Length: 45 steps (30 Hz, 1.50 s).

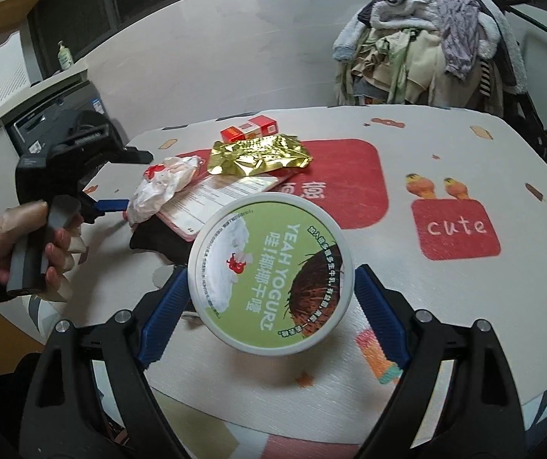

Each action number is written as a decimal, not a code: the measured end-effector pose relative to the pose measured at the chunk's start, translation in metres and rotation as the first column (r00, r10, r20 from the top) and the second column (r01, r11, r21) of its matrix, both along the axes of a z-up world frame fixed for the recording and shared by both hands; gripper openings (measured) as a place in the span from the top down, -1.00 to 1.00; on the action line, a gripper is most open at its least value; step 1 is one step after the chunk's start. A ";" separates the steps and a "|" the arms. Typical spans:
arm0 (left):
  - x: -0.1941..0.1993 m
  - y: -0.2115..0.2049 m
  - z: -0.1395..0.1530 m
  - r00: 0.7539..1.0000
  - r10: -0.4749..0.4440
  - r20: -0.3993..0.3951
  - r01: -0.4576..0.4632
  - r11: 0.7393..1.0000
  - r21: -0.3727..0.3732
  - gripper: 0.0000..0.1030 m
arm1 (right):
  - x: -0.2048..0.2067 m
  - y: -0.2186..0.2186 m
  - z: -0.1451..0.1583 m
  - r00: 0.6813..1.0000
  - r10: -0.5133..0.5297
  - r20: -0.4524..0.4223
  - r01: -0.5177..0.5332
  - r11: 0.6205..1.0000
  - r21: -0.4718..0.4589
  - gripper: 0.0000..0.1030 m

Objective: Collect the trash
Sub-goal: 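Grasp the white plastic bag with red print with the left gripper, then carry the white plastic bag over the bin and open the left gripper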

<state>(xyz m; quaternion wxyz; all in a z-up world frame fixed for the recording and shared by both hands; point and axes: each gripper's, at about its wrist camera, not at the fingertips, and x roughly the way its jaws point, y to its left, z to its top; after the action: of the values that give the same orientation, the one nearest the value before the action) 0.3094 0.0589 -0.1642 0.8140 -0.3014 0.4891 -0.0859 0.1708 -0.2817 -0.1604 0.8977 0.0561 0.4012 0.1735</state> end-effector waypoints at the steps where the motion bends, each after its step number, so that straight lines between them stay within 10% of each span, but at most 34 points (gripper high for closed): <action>1: 0.000 -0.003 -0.002 1.000 0.001 -0.010 -0.001 1.000 0.022 -0.57 | -0.001 -0.002 -0.001 1.000 -0.004 -0.002 0.004 1.000 0.003 -0.66; 3: -0.002 -0.006 -0.003 1.000 -0.008 -0.020 0.008 0.999 0.040 -0.13 | -0.004 -0.006 -0.002 1.000 -0.011 -0.005 0.011 1.000 0.009 -0.66; 21: -0.129 -0.009 0.067 0.942 -0.268 0.200 0.192 0.923 0.333 -0.10 | -0.050 0.000 0.017 1.000 0.001 0.016 -0.002 0.999 0.038 -0.66; 45: -0.321 -0.099 -0.011 0.762 -0.643 0.080 0.547 0.705 0.451 -0.12 | -0.141 0.001 0.016 1.000 0.022 -0.007 -0.022 0.999 0.036 -0.66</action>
<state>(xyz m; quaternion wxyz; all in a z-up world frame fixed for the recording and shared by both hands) -0.0114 -0.0397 -0.1755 0.8363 0.0596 0.4689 -0.2778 0.0299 -0.2805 -0.1445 0.8931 0.0682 0.4019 0.1902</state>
